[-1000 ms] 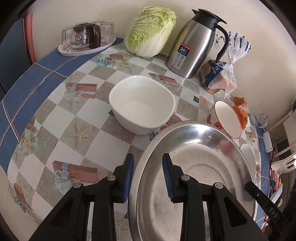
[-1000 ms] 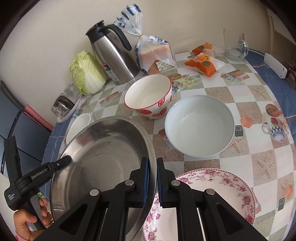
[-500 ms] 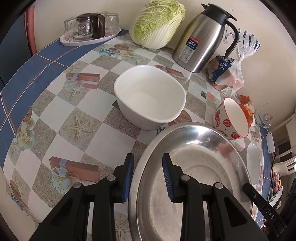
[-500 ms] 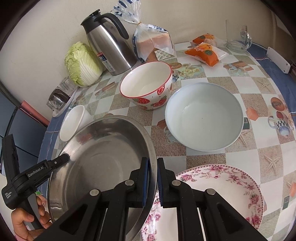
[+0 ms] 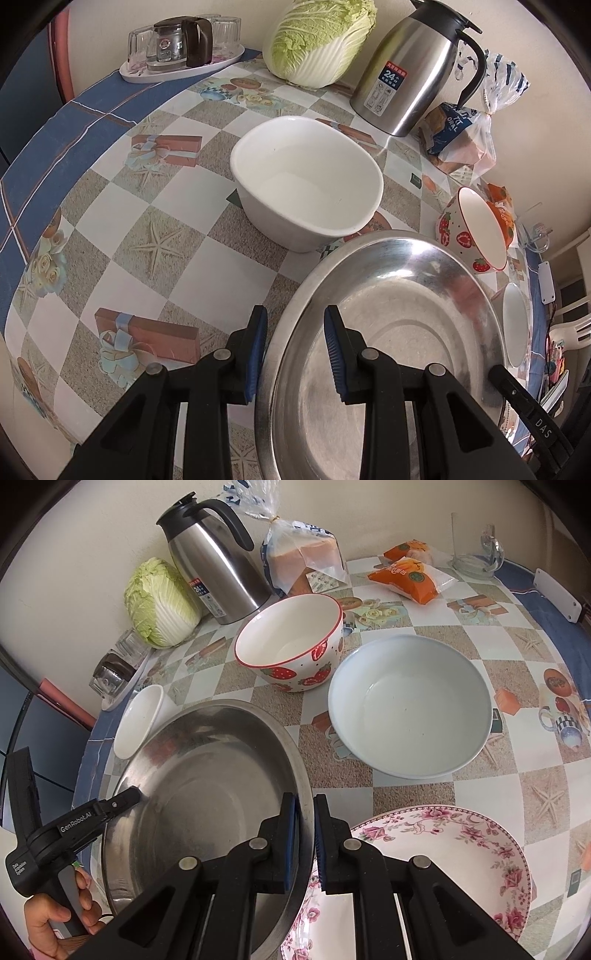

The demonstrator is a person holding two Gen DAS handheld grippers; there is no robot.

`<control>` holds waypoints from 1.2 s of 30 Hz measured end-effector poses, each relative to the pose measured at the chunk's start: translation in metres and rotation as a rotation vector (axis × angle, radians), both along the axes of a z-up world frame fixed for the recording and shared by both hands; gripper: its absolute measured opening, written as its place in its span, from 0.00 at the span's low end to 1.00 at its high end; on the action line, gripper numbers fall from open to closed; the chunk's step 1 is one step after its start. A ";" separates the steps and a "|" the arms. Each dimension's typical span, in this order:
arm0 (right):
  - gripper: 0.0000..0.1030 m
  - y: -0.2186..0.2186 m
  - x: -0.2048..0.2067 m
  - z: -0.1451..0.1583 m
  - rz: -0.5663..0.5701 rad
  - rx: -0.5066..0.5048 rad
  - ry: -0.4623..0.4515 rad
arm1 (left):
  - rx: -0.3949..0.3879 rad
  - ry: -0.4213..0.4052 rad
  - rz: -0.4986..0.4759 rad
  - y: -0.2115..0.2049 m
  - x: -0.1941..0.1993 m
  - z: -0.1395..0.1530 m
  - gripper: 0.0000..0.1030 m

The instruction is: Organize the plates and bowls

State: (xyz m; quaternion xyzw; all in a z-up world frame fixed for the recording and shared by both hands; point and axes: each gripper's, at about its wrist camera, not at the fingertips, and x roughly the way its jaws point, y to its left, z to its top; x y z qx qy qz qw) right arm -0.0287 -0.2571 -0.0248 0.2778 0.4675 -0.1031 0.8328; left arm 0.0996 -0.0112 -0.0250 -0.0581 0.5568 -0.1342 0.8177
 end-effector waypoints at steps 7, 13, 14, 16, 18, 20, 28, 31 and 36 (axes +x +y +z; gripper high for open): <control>0.12 0.001 0.001 -0.005 0.003 0.012 0.018 | 0.007 0.016 0.011 0.001 0.002 -0.005 0.30; 0.13 0.001 0.003 -0.011 0.005 0.021 0.036 | 0.010 0.027 0.017 0.002 0.003 -0.010 0.31; 0.13 0.002 0.003 -0.011 0.007 0.020 0.037 | 0.010 0.028 0.017 0.002 0.004 -0.010 0.31; 0.13 0.003 0.003 -0.011 0.008 0.016 0.038 | 0.011 0.028 0.018 0.002 0.004 -0.010 0.31; 0.13 0.003 0.004 -0.011 0.009 0.017 0.038 | 0.010 0.030 0.020 0.002 0.004 -0.010 0.31; 0.13 0.003 0.004 -0.011 0.011 0.016 0.039 | 0.008 0.033 0.022 0.003 0.005 -0.011 0.32; 0.13 0.004 0.005 -0.012 0.014 0.013 0.042 | 0.007 0.036 0.024 0.004 0.005 -0.010 0.32; 0.13 0.004 0.005 -0.012 0.013 0.016 0.041 | 0.008 0.036 0.025 0.004 0.005 -0.010 0.32; 0.13 0.004 0.005 -0.012 0.011 0.021 0.044 | 0.008 0.038 0.031 0.006 0.005 -0.010 0.33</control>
